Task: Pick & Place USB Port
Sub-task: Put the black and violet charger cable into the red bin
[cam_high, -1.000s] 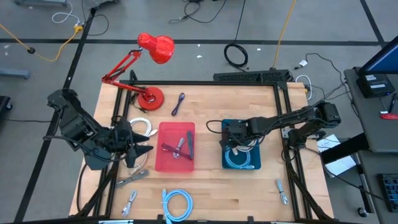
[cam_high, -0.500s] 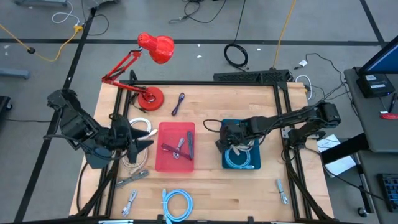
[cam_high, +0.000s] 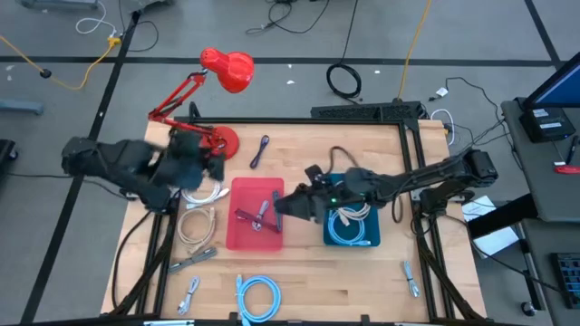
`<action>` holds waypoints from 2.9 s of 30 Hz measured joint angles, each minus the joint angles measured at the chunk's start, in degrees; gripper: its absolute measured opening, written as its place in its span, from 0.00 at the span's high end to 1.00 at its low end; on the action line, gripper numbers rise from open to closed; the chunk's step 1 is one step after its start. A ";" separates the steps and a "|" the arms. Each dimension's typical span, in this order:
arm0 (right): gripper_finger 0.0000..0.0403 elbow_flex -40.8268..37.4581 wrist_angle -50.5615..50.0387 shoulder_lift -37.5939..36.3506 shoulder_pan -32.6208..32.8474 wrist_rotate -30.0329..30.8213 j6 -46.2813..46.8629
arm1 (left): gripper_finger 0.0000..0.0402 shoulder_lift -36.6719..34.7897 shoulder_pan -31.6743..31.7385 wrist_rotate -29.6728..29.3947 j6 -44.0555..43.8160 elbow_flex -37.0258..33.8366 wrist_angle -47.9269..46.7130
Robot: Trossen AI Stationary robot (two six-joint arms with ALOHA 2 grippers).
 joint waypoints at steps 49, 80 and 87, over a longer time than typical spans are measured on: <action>0.47 -0.07 -10.38 -9.99 7.00 6.20 -18.68 | 0.39 45.66 40.32 40.29 47.79 0.00 20.94; 0.47 -0.07 -9.15 -10.12 7.74 5.74 -20.10 | 0.43 51.78 40.40 40.45 44.75 -0.02 19.83; 0.47 -0.07 -8.58 -10.12 7.74 4.28 -19.89 | 0.90 51.76 40.56 43.21 43.31 -0.02 19.76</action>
